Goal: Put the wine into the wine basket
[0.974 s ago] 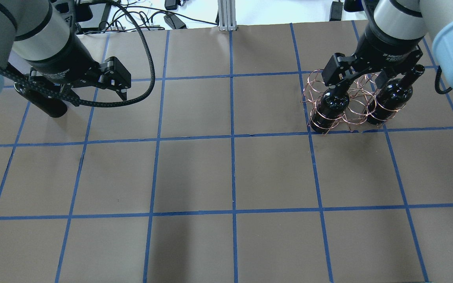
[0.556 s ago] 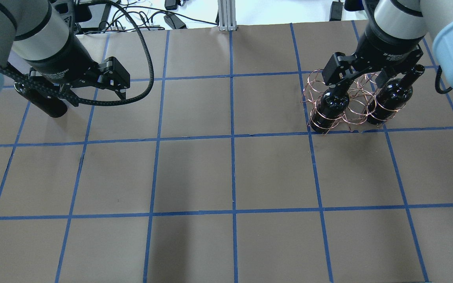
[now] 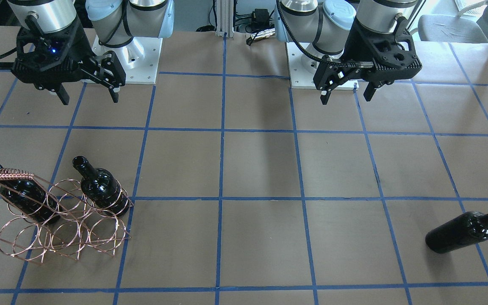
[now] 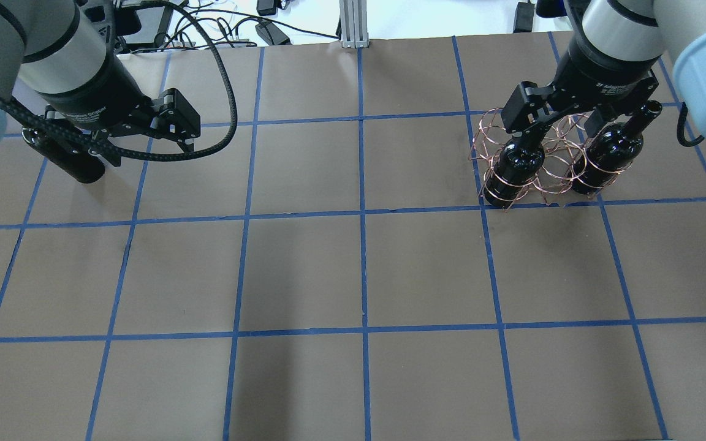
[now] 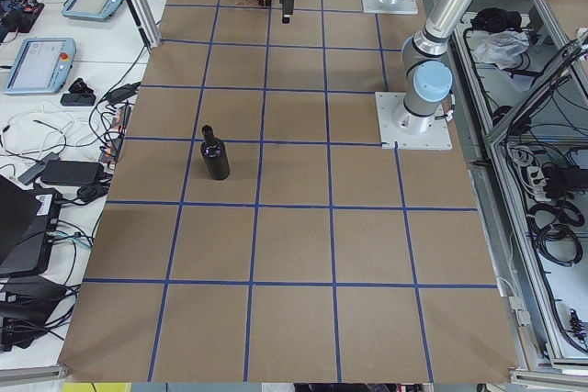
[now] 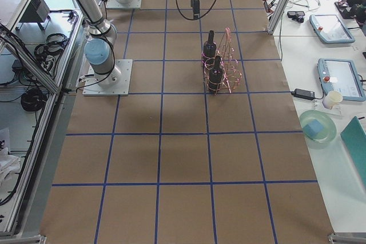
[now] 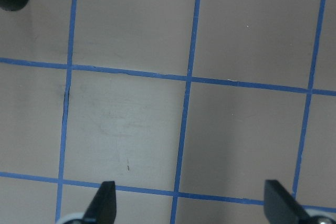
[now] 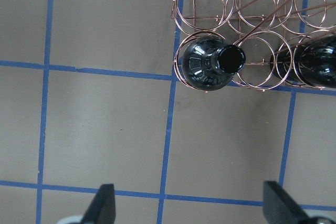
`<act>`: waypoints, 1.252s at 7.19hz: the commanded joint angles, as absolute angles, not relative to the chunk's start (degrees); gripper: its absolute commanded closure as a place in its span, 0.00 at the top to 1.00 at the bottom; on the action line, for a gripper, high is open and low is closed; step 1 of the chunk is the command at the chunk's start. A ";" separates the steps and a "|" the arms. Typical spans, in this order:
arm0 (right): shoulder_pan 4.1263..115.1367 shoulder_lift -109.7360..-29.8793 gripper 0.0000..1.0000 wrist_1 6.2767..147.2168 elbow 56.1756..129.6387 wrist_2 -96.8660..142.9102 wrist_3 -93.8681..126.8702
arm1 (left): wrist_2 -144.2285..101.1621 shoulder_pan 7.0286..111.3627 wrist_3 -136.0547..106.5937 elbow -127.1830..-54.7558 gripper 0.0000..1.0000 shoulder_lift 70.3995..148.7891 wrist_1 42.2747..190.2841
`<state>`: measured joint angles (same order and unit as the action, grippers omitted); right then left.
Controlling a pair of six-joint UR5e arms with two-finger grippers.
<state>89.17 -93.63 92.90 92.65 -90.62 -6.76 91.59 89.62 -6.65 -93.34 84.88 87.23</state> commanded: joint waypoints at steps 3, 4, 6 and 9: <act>88.95 -93.60 0.99 92.64 92.72 -90.61 -1.79 | 90.97 81.51 0.11 -92.47 1.00 85.78 87.19; 89.03 -93.60 0.99 92.81 92.72 -90.62 -1.41 | 91.14 78.95 4.96 -91.42 1.00 86.65 87.62; 89.03 -93.60 0.99 92.81 92.72 -90.62 -1.76 | 91.14 71.41 14.98 -87.21 1.00 89.37 87.63; 89.03 -93.60 0.99 92.90 92.72 -90.70 -2.37 | 88.96 64.70 28.34 -81.41 1.00 98.93 82.30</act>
